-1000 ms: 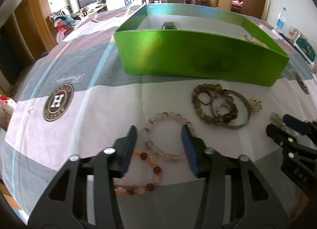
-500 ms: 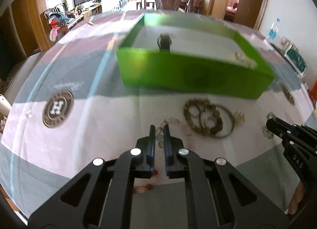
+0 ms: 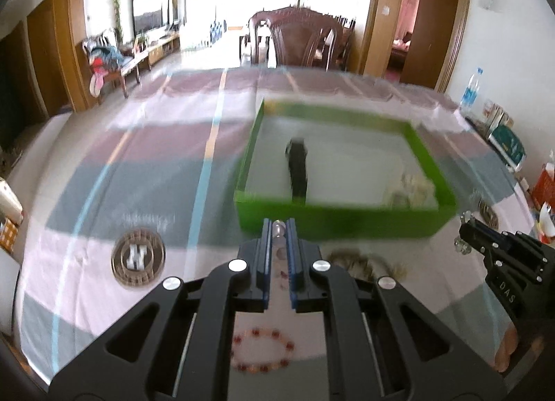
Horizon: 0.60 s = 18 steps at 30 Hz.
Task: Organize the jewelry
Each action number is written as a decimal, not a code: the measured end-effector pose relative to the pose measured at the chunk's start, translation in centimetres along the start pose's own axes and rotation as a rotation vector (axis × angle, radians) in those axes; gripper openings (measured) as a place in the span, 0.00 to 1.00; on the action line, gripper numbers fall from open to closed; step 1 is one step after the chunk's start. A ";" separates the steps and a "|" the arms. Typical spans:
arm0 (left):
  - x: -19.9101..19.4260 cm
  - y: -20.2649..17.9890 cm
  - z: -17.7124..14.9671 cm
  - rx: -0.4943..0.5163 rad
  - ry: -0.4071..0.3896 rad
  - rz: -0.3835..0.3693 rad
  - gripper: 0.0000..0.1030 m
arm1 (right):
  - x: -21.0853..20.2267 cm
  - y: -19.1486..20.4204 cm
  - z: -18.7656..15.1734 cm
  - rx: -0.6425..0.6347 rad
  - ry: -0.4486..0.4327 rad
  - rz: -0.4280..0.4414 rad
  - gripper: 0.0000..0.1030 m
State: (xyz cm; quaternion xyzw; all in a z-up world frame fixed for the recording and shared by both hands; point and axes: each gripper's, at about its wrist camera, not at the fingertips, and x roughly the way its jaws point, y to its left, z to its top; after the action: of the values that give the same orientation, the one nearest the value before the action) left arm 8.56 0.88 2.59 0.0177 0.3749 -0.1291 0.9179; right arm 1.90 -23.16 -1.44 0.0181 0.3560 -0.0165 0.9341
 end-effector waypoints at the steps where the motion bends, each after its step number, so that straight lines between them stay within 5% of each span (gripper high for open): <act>1: 0.1 -0.2 0.9 0.002 -0.013 -0.007 0.08 | -0.1 0.0 0.8 0.001 -0.016 -0.003 0.10; 4: 1.5 -0.8 3.5 0.005 -0.021 -0.032 0.08 | 0.8 0.2 3.5 0.005 -0.052 0.031 0.10; 8: 5.1 -1.1 6.0 -0.004 0.000 -0.006 0.08 | 4.5 0.7 5.5 0.010 0.003 0.038 0.10; 18: 11.3 -0.9 6.1 -0.007 0.073 0.051 0.11 | 9.4 1.7 5.7 0.009 0.091 0.018 0.14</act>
State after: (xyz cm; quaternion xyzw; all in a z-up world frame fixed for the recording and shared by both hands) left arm 20.31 -3.27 -0.79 0.0288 0.4079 -0.1035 0.9067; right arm 12.77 -21.86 -3.42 0.0261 0.3977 -0.0086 0.9171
